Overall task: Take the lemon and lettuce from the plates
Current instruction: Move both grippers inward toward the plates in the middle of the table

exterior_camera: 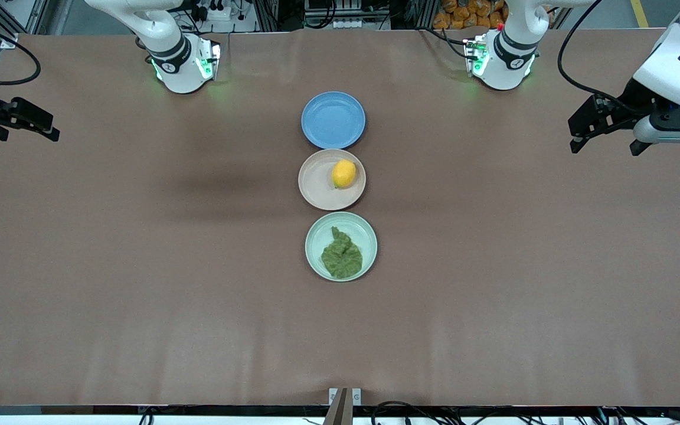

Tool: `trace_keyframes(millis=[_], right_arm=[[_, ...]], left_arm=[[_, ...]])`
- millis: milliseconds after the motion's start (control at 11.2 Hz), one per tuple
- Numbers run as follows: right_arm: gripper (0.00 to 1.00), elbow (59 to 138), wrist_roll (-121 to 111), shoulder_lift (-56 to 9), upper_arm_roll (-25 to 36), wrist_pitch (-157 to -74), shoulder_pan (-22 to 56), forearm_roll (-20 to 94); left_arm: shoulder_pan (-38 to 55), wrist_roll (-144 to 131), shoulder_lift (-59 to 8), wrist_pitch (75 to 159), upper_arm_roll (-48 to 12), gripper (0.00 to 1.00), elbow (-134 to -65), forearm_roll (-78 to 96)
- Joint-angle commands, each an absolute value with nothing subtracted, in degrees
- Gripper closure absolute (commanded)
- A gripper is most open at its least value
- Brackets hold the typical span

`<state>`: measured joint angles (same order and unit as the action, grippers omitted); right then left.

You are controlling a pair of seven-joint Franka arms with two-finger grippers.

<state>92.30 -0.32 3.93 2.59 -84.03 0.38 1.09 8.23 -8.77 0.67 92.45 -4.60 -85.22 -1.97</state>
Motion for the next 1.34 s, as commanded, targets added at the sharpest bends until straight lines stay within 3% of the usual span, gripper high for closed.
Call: trace_keyframes(millis=[0, 537, 1254], right_arm=[[0.00, 93.3, -0.6, 5.2, 2.7, -83.9, 0.9, 0.2], [0.00, 93.3, 2.8, 4.6, 2.5, -84.1, 2.7, 0.4], [0.00, 93.8, 10.2, 1.9, 2.3, -84.5, 9.6, 0.5]], left_arm=[[8.2, -5.9, 1.4, 91.6, -4.3, 0.00, -85.2, -0.4], [8.9, -6.8, 0.4, 91.5, -4.7, 0.00, -86.0, 0.2], [10.2, -12.4, -9.1, 91.6, -8.9, 0.00, -89.6, 7.3]])
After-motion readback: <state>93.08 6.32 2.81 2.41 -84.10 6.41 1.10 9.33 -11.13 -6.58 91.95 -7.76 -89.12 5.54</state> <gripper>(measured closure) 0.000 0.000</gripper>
